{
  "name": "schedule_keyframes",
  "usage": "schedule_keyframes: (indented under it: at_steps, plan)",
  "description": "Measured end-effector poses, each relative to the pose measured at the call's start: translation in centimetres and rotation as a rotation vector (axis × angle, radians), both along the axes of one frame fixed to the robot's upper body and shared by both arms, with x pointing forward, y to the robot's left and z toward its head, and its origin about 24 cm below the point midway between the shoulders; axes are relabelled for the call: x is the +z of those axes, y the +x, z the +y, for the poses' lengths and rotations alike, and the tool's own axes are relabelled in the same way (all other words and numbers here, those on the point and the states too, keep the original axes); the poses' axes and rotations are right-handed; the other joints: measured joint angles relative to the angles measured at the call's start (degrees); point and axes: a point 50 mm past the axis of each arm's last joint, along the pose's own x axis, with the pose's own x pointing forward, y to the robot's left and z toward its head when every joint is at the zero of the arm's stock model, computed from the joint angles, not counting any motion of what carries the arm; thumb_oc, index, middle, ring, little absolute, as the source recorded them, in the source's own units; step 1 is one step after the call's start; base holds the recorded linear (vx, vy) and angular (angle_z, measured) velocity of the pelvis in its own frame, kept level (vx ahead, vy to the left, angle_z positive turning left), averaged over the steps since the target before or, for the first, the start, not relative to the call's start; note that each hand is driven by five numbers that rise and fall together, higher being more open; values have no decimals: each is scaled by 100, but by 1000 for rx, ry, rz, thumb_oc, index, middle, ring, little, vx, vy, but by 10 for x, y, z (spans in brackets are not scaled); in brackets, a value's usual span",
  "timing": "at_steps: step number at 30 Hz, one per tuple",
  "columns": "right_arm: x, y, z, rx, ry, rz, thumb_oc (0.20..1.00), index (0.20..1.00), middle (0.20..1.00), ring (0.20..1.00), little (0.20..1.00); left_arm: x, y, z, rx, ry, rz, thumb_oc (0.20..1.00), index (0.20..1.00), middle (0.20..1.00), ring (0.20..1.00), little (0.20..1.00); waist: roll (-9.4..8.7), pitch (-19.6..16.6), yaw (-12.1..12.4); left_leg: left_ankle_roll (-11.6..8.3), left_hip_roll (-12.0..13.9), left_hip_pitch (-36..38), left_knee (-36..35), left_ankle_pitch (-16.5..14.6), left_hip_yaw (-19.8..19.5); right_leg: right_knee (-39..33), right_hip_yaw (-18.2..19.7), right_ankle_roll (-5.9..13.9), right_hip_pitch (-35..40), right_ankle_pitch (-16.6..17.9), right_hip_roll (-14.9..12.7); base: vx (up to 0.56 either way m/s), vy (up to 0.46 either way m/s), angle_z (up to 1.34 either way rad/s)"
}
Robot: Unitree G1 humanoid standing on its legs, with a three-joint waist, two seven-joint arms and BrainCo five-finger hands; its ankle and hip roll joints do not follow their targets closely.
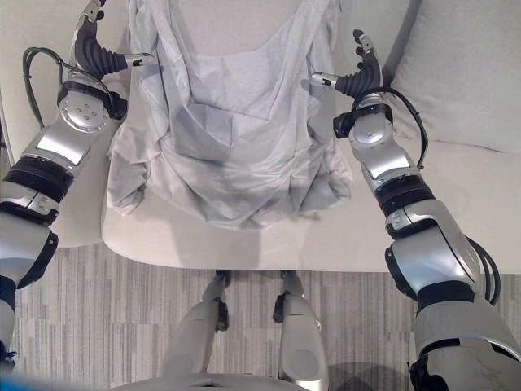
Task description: Hang the clothes on the sofa on the clothes rack.
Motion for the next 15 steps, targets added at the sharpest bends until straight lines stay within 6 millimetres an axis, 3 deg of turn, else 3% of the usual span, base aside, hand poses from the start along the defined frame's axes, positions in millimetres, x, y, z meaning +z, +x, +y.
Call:
schedule_keyframes:
  at_steps: [15]
  plan:
    - [-14,3,17,79,-75,84,1000,1000,1000,1000,1000,-34,8,2,-54,-154,169,1000,1000,1000,1000,1000,2,-5,-19,14,-32,21,0,82,-1,-1,3,-26,18,75,-29,1,-1,0]
